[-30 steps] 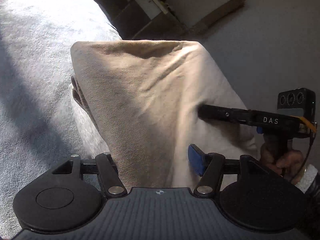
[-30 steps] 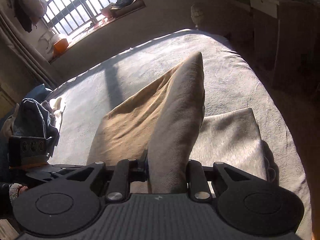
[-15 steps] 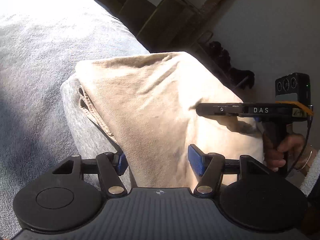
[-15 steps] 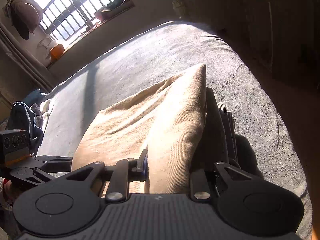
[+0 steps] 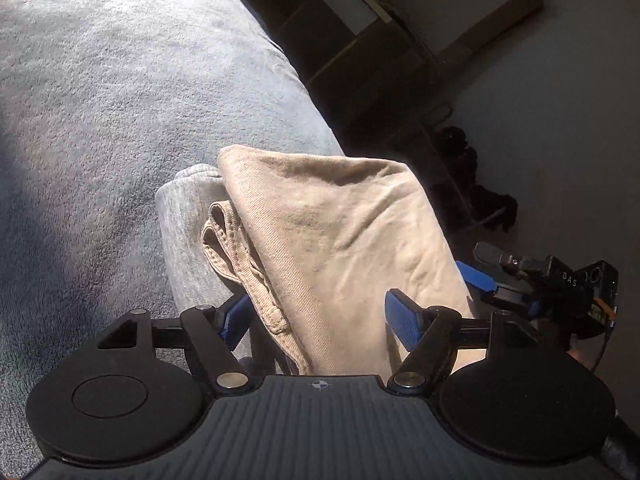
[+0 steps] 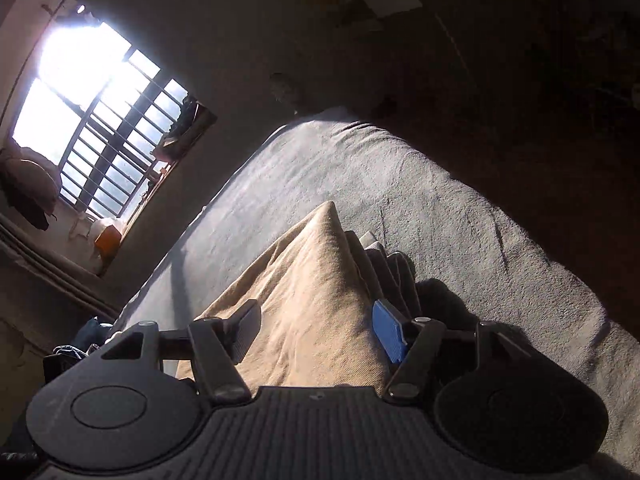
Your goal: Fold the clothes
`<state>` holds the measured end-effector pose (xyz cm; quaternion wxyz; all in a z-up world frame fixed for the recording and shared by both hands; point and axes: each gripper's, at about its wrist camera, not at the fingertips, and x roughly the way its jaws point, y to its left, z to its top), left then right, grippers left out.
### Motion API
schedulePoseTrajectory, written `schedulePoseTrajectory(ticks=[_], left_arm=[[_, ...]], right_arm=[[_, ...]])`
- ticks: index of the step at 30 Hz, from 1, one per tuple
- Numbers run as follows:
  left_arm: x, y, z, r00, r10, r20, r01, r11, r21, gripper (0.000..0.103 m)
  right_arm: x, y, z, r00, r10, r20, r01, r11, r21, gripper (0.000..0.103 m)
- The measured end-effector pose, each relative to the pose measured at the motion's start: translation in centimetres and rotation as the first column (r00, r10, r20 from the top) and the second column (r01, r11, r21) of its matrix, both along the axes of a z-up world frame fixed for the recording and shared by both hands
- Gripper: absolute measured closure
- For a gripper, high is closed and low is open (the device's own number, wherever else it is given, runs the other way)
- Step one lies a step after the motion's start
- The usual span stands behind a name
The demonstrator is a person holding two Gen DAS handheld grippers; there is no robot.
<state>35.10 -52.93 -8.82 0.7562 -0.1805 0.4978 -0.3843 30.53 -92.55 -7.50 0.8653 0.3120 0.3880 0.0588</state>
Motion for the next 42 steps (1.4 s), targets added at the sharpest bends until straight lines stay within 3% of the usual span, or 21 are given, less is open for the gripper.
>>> schedulePoseTrajectory(ticks=[1, 3, 4, 6, 8, 11, 15, 17, 19, 22, 25, 28, 29, 31, 33, 34, 35, 37, 38, 40, 42], left_arm=[[0.2, -0.4, -0.4, 1.0, 0.009, -0.002, -0.009, 1.0, 0.01, 0.04], [0.3, -0.8, -0.5, 1.0, 0.023, 0.002, -0.023, 1.0, 0.017, 0.047], [0.4, -1.1, -0.5, 1.0, 0.026, 0.009, -0.027, 0.999, 0.021, 0.051], [0.4, -0.9, -0.1, 0.999, 0.03, 0.02, -0.03, 1.0, 0.001, 0.06], [0.4, -0.4, 0.5, 0.999, 0.042, 0.016, -0.041, 0.999, -0.033, 0.068], [0.0, 1.0, 2.0, 0.997, 0.066, 0.034, -0.063, 0.994, -0.086, 0.069], [0.5, 1.4, 2.3, 0.993, 0.089, 0.073, -0.084, 0.994, -0.069, 0.069], [1.2, 1.2, 1.2, 0.994, 0.097, 0.049, -0.094, 0.994, -0.058, 0.069], [1.8, 0.9, -0.3, 0.996, 0.09, 0.0, -0.09, 0.995, -0.033, 0.068], [2.3, 1.1, -1.3, 0.994, 0.109, -0.032, -0.11, 0.994, -0.025, 0.052], [2.7, 1.5, -1.7, 0.991, 0.125, -0.051, -0.127, 0.992, -0.021, 0.043], [2.7, 3.2, -0.7, 0.987, 0.163, -0.005, -0.163, 0.986, -0.02, 0.037], [2.1, 3.7, 0.2, 0.986, 0.162, 0.048, -0.161, 0.987, -0.022, 0.037], [0.7, 4.7, 2.1, 0.975, 0.152, 0.164, -0.15, 0.988, -0.026, 0.037], [-2.4, 3.4, 3.9, 0.939, 0.007, 0.345, -0.016, 1.0, 0.023, 0.037], [-4.2, 2.3, 4.5, 0.898, -0.094, 0.43, 0.07, 0.995, 0.071, 0.037], [-5.9, 1.1, 5.0, 0.841, -0.194, 0.506, 0.15, 0.981, 0.126, 0.038], [-9.0, -2.1, 3.7, 0.724, -0.385, 0.572, 0.269, 0.922, 0.279, 0.038], [-9.9, -3.4, 2.4, 0.685, -0.459, 0.566, 0.296, 0.885, 0.36, 0.039], [-10.5, -4.5, 0.3, 0.643, -0.498, 0.581, 0.3, 0.862, 0.407, 0.037], [-10.1, -4.7, 0.3, 0.658, -0.478, 0.582, 0.293, 0.874, 0.387, 0.036]], right_arm=[[0.5, -0.2, -0.2, 1.0, -0.002, -0.012, 0.002, 1.0, 0.013, 0.04], [2.0, 2.0, -1.1, 0.997, 0.045, -0.066, -0.051, 0.995, -0.091, 0.052], [2.1, 2.6, -1.1, 0.997, 0.052, -0.054, -0.058, 0.991, -0.118, 0.054], [1.8, 3.3, -0.4, 0.998, 0.058, -0.005, -0.058, 0.989, -0.133, 0.074], [1.0, 3.3, 0.8, 0.996, 0.065, 0.064, -0.058, 0.993, -0.104, 0.079], [0.6, 3.8, 2.4, 0.987, 0.09, 0.136, -0.08, 0.994, -0.08, 0.079], [1.8, 4.2, 2.8, 0.973, 0.099, 0.206, -0.09, 0.995, -0.051, 0.08], [2.7, 4.3, 2.1, 0.973, 0.093, 0.211, -0.086, 0.995, -0.041, 0.08], [3.5, 4.6, 0.7, 0.981, 0.104, 0.164, -0.089, 0.991, -0.096, 0.08], [3.7, 3.6, -2.0, 0.998, 0.035, 0.052, -0.03, 0.996, -0.078, 0.065], [1.3, 1.5, -1.3, 0.994, -0.045, 0.103, 0.048, 0.998, -0.028, 0.053], [-3.0, -1.3, 0.9, 0.958, -0.199, 0.204, 0.201, 0.98, 0.012, 0.052], [-4.7, -1.5, 1.8, 0.943, -0.221, 0.249, 0.227, 0.974, 0.007, 0.053], [-7.5, 0.1, 3.6, 0.932, -0.189, 0.31, 0.228, 0.969, -0.093, 0.055], [-9.3, 3.2, 4.3, 0.943, -0.092, 0.319, 0.168, 0.961, -0.218, 0.061], [-10.0, 5.0, 4.4, 0.948, -0.038, 0.315, 0.13, 0.951, -0.279, 0.063], [-10.5, 6.6, 4.1, 0.951, 0.018, 0.308, 0.09, 0.938, -0.334, 0.067], [-10.1, 9.5, 2.4, 0.965, 0.103, 0.242, 0.022, 0.885, -0.465, 0.068], [-9.4, 10.3, 0.8, 0.975, 0.115, 0.188, -0.003, 0.859, -0.511, 0.07], [-8.3, 11.3, -2.2, 0.988, 0.113, 0.103, -0.034, 0.822, -0.569, 0.071], [-8.3, 11.6, -2.9, 0.989, 0.074, 0.125, 0.009, 0.827, -0.563, 0.07]])
